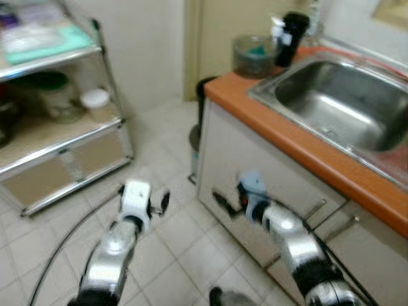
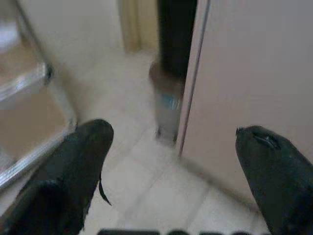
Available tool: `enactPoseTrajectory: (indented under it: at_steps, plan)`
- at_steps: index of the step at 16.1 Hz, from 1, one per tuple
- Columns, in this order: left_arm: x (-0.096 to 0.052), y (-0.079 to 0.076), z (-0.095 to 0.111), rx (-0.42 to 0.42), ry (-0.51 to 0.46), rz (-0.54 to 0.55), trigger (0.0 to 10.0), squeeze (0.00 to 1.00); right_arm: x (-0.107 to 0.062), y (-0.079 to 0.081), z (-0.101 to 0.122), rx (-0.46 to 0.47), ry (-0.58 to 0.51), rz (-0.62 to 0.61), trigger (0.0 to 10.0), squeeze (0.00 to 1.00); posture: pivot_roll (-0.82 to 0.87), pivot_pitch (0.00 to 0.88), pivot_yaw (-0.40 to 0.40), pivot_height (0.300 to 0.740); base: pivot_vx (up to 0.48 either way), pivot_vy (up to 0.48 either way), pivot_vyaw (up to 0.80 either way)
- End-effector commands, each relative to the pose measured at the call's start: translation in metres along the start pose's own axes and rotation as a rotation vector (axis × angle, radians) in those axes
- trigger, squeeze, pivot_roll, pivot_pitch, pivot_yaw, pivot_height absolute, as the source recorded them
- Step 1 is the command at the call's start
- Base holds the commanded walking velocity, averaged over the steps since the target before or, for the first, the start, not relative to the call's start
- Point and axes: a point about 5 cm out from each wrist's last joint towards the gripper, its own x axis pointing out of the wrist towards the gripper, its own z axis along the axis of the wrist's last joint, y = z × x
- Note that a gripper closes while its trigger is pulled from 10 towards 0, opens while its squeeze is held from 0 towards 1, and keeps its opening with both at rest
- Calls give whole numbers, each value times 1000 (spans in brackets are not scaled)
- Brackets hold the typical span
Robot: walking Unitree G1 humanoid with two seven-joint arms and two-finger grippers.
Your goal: Kitchen organization
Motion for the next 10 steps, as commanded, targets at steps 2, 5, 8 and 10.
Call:
enactPoseTrajectory:
  at_steps: [2, 5, 8, 10]
  plan:
    - [-11, -2, 39, 38, -124, -5, 10000, 0, -8, 5, 36, 17, -130, 21, 10000, 0, -73, 0, 15, 740, 0, 0, -741]
    - [-32, 8, 69, 72, -259, 89, 10000, 0, -28, 24, 76, 46, -298, 23, 10000, 0, -48, 0, 14, 740, 0, 0, -746]
    - [-49, 16, 83, 21, -274, 91, 10000, 0, -43, 40, 99, 73, -376, -10, 10000, 0, -56, 0, 40, 740, 0, 0, -742]
    - [-51, 16, 97, -18, -283, 123, 10000, 0, -56, 36, 108, 75, -407, -99, 10000, 0, -49, 0, 43, 740, 0, 0, -741]
